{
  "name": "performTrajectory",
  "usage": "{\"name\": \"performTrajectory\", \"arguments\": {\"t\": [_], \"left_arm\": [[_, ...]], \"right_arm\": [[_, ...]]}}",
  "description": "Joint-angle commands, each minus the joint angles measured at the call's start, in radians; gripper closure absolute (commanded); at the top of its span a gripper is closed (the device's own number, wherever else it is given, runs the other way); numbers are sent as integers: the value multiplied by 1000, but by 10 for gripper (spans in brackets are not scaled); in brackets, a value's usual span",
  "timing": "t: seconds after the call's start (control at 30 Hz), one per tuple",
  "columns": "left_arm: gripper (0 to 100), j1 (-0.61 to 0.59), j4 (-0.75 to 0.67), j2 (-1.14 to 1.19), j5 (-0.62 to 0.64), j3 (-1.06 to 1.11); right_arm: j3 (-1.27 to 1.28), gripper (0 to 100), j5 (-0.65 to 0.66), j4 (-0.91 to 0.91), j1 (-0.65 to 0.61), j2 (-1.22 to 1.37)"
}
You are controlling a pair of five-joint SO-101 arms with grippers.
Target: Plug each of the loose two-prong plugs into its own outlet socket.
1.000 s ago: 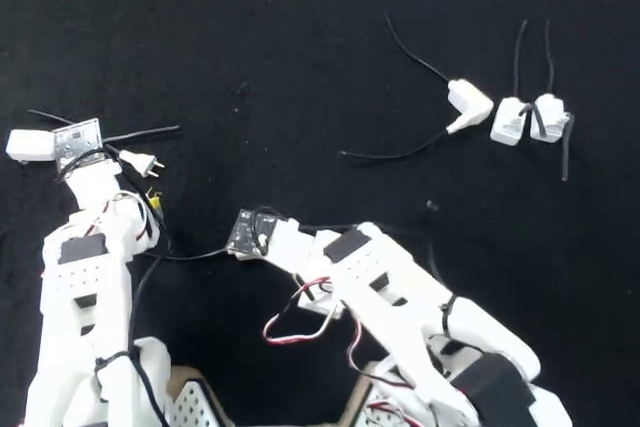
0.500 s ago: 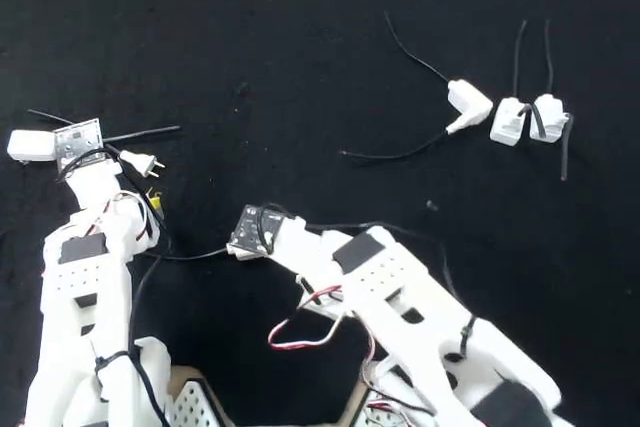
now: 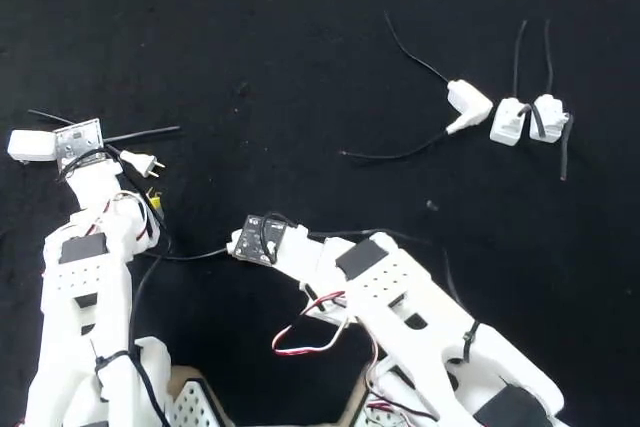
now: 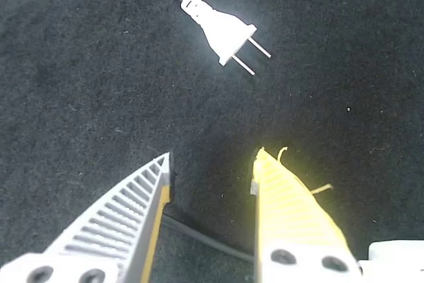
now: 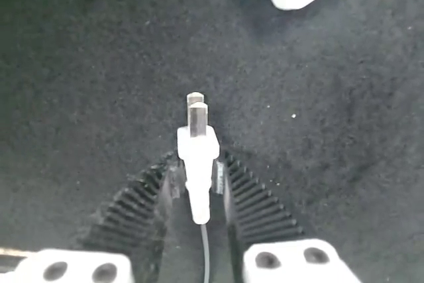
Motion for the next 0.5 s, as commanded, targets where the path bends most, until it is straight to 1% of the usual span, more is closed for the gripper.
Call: {"name": "performTrajectory", "arguments": {"t": [0.0, 0.07, 0.23, 0.33, 0.47], "left_arm": [[798, -10, -14, -21, 9, -10], [798, -10, -14, -21, 9, -10], [798, -10, -14, -21, 9, -10], [798, -10, -14, -21, 9, -10], [798, -10, -14, -21, 9, -10]], "right_arm": [[-2, 927, 12, 9, -12, -30], [8, 927, 12, 5, -14, -30], [62, 928, 12, -77, -12, -30], [67, 928, 11, -75, -11, -33], [58, 928, 11, -78, 28, -36]]}}
